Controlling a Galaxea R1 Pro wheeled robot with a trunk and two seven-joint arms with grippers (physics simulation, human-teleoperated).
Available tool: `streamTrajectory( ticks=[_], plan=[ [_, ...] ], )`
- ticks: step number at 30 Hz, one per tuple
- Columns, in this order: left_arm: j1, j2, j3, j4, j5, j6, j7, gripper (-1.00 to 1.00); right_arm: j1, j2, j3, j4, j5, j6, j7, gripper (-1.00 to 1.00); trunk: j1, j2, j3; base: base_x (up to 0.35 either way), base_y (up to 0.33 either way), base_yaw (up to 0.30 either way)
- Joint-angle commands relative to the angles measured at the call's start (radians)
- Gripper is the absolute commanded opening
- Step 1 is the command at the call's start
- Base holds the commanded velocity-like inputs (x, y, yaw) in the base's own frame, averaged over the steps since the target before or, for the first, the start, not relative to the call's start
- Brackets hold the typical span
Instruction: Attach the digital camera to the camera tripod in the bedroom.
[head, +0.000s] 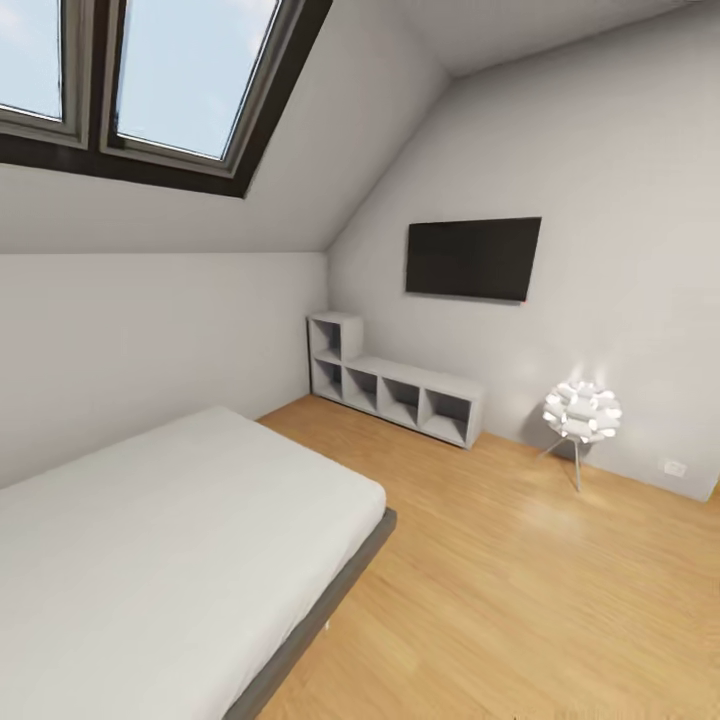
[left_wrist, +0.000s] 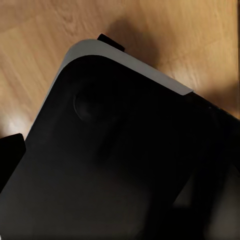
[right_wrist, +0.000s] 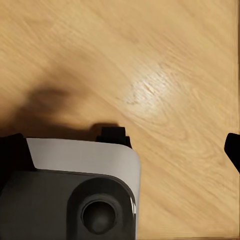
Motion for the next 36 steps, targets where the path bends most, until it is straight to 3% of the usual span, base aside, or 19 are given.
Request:
streamTrajectory(
  ticks=[1, 30, 36],
  plan=[
    [0.0, 0.0, 0.008, -0.001, -0.003, -0.002, 0.0, 1.0, -0.001, 0.0, -0.009, 0.003, 0.01, -0.006, 0.002, 1.0, 0.0, -0.001, -0.001, 0.0, 0.0, -0.287],
    [0.0, 0.002, 0.019, -0.001, 0.012, -0.002, 0.0, 1.0, -0.001, 0.001, 0.002, 0.003, 0.024, 0.003, 0.002, 1.0, 0.0, -0.001, -0.001, 0.0, 0.0, -0.291],
    [0.0, 0.001, 0.013, 0.0, 0.003, -0.001, 0.0, 1.0, -0.001, 0.005, 0.015, 0.003, 0.057, 0.002, 0.002, 1.0, 0.0, -0.001, -0.001, 0.0, 0.0, -0.294]
  ],
)
